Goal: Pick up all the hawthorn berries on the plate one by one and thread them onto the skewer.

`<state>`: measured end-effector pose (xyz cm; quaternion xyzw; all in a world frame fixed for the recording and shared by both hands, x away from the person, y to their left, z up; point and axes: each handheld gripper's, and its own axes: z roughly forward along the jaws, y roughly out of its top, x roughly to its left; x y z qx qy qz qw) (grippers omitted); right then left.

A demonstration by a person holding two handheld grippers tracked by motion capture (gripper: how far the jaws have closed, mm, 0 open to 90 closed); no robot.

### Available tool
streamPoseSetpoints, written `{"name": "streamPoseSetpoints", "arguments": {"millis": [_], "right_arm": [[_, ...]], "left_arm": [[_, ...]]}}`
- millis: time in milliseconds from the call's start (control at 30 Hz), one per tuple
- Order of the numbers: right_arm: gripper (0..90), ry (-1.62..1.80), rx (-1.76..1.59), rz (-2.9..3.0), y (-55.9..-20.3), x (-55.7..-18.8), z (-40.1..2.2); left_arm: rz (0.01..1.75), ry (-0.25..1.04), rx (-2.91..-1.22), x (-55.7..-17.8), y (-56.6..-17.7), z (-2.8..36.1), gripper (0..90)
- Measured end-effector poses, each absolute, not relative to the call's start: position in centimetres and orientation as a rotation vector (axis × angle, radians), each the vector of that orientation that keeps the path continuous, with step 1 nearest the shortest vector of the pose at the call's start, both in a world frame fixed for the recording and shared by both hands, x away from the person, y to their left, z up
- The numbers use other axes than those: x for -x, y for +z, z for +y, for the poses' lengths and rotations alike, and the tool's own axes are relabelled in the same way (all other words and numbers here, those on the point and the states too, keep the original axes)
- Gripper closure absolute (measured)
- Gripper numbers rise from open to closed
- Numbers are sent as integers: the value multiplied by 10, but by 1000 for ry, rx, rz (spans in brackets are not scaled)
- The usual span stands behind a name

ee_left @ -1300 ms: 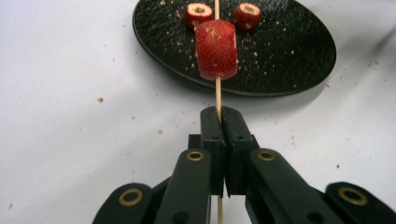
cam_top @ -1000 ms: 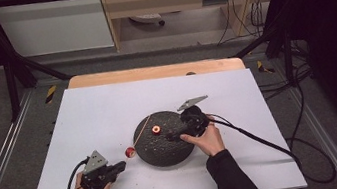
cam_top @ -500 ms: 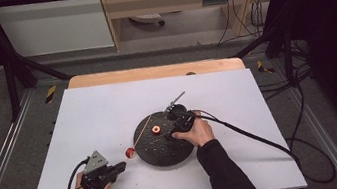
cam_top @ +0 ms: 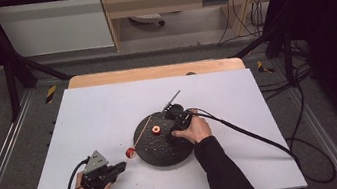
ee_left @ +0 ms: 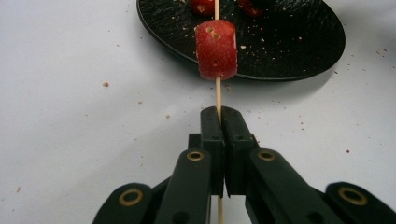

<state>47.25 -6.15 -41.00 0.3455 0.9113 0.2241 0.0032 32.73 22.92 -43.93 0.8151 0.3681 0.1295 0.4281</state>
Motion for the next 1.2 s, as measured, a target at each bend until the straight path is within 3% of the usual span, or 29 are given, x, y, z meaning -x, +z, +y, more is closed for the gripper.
{"name": "streamPoseSetpoints", "arguments": {"millis": [200, 1200], "right_arm": [[615, 703, -1096, 2865, -411, -475, -62], [629, 844, -1128, 2802, -393, -463, -66]], "left_arm": [[919, 322, -2038, -327, -440, 229, 881], [911, 332, -2032, -325, -438, 228, 881]]}}
